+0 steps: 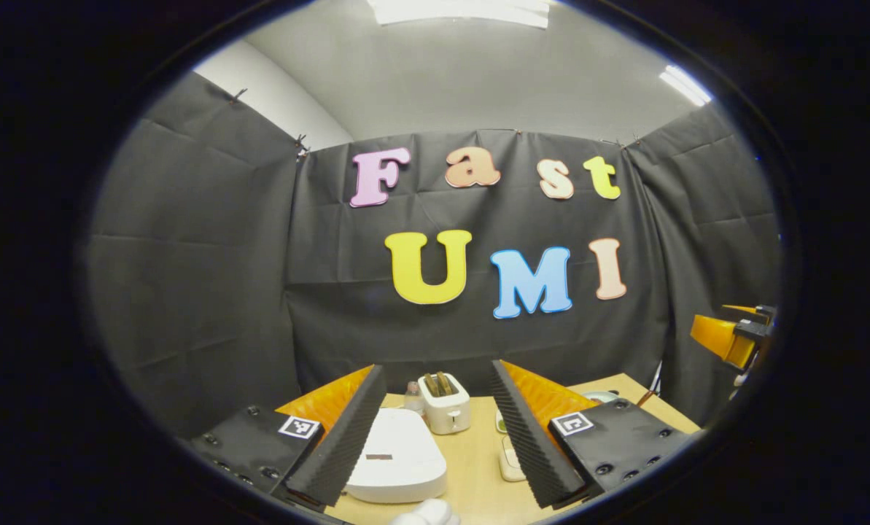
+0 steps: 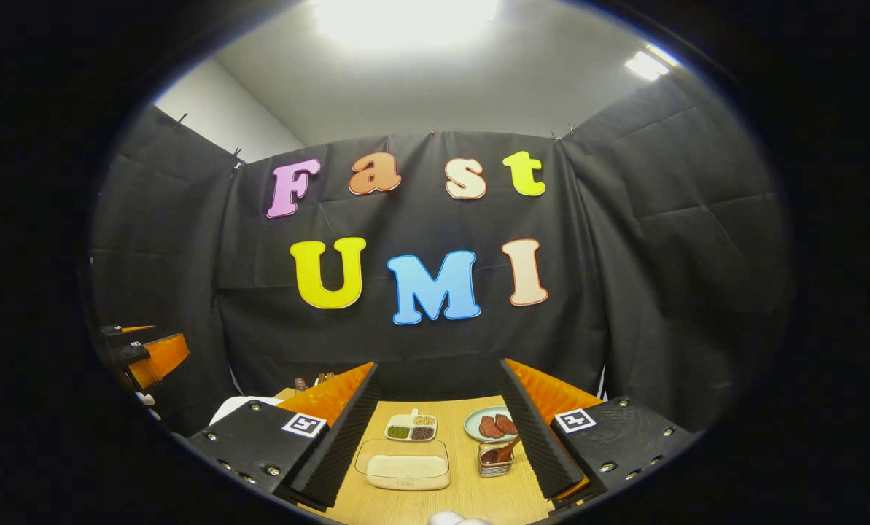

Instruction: Close the left gripper, press the button to open the rice cooker; take a wooden spoon from the chopstick holder with the right hand, scoop a spoonful of rice and pour it into the rice cooker, then put the wooden spoon back into the chopstick holder.

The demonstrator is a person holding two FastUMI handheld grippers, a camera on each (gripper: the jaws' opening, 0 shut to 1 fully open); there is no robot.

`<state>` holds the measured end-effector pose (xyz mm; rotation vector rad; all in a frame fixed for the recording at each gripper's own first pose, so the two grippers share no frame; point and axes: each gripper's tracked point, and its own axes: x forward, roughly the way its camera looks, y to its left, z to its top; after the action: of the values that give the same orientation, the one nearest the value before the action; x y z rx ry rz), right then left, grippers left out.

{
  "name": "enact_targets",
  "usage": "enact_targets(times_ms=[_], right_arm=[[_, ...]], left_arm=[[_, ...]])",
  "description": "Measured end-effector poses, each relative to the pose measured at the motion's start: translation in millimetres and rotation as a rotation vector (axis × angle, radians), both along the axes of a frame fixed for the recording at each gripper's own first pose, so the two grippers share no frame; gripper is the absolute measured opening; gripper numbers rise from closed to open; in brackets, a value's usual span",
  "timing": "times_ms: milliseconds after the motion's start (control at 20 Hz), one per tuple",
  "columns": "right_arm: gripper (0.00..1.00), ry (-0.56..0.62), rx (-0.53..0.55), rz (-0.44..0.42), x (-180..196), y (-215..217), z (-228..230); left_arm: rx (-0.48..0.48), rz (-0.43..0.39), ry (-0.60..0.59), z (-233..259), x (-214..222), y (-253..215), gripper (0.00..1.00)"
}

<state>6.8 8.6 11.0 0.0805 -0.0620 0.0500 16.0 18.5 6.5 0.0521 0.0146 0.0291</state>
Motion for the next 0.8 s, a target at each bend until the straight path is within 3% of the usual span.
enact_targets(times_ms=[800], right_arm=[[0.98, 0.001, 0.003, 0.000, 2.0, -2.3, -0.6]], left_arm=[[-0.001, 0.005, 0.001, -0.2, 1.0, -2.9, 1.00]])
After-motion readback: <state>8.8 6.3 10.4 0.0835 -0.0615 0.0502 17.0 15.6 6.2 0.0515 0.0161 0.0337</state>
